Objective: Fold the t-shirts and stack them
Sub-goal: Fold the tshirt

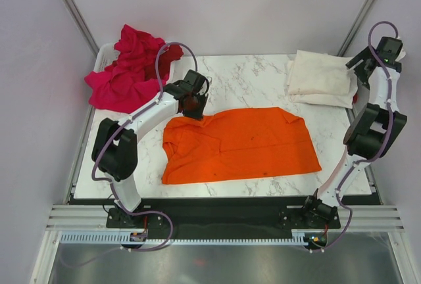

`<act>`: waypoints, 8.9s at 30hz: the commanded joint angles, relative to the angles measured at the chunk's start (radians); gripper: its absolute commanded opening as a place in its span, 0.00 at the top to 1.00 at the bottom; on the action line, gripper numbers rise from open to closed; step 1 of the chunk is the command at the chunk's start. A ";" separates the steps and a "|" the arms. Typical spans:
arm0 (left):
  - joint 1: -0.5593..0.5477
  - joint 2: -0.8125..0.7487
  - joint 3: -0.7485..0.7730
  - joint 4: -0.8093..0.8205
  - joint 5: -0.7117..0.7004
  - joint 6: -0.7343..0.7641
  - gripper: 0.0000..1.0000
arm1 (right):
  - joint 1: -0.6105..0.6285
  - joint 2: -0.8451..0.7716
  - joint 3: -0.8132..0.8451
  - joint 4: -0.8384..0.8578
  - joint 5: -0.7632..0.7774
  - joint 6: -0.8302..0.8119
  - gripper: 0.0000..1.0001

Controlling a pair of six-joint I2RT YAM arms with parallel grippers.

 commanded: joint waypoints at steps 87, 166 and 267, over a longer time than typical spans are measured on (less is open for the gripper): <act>0.051 -0.236 -0.154 -0.007 -0.199 0.003 0.98 | 0.221 -0.601 -0.969 0.266 -0.340 0.045 1.00; 0.083 -0.190 -0.508 0.125 -0.049 -0.282 0.40 | 0.436 -0.594 -1.241 0.459 -0.277 0.094 0.53; 0.099 -0.916 -0.705 0.222 0.249 -0.174 0.01 | 0.631 0.245 0.113 0.269 -0.158 0.047 0.25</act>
